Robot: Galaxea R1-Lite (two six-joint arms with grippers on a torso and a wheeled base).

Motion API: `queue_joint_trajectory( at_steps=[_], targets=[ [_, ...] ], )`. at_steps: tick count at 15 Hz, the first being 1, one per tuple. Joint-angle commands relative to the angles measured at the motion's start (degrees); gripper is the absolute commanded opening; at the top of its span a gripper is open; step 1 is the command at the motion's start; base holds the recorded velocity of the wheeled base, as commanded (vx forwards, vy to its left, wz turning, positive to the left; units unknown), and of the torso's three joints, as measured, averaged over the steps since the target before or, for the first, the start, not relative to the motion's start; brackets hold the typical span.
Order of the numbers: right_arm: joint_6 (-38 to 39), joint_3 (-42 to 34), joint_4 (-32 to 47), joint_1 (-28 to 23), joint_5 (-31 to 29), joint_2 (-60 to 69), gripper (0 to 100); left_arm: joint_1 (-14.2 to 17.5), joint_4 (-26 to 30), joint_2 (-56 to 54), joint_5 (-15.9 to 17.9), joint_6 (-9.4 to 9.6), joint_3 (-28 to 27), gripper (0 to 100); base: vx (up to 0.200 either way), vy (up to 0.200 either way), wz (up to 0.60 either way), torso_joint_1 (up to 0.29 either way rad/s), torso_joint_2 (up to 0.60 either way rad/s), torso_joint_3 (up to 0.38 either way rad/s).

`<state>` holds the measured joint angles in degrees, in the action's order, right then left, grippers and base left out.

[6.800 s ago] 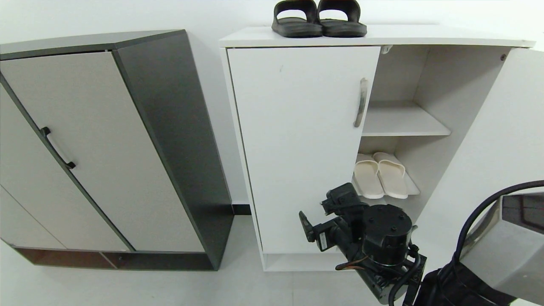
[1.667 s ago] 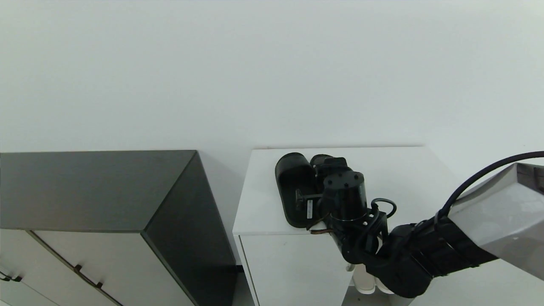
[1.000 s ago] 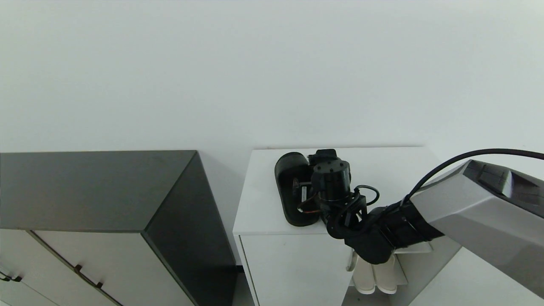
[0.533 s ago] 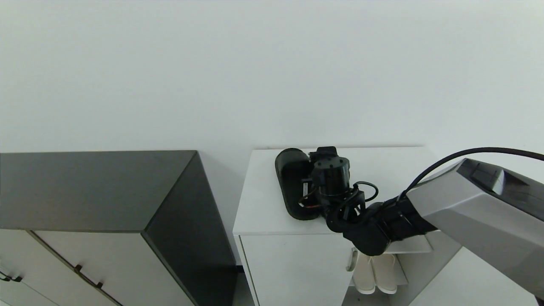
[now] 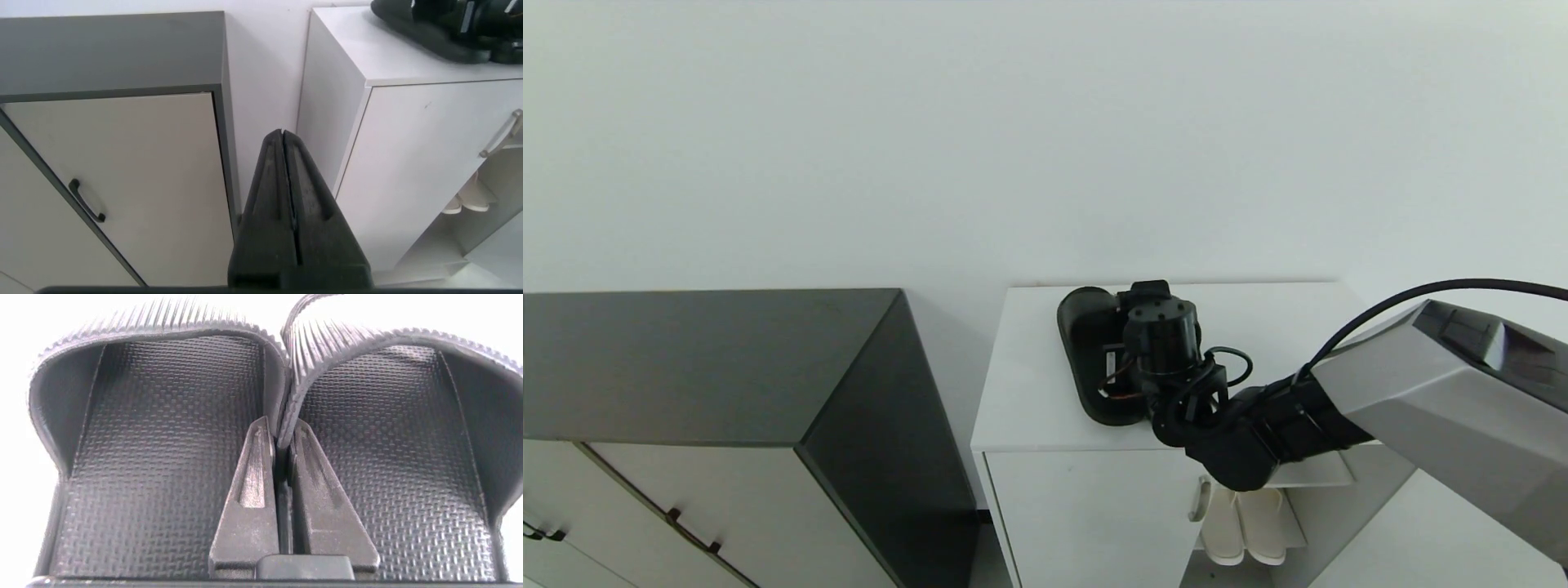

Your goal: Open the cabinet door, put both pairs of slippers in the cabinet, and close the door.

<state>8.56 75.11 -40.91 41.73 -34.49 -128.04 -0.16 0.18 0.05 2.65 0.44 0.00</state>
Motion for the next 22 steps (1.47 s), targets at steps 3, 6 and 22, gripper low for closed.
queue_joint_trajectory(
  at_steps=[3,6,22],
  targets=[
    [-0.47,-9.1,-0.57,0.72,2.58,10.09,0,-0.02,-0.01,0.04,-0.01,0.0,0.0,0,0.0,0.0,0.0,0.0,0.0,0.0],
    [-0.47,-19.12,-0.57,1.25,5.48,18.7,0,-0.02,-0.01,0.04,-0.01,0.0,0.0,0,0.0,0.0,0.0,0.0,0.0,0.0],
    [-4.95,-37.14,0.13,6.44,13.31,32.15,0,-0.02,-0.01,0.04,0.08,0.09,0.0,0,-0.025,0.0,0.0,0.001,0.0,0.0]
  ],
)
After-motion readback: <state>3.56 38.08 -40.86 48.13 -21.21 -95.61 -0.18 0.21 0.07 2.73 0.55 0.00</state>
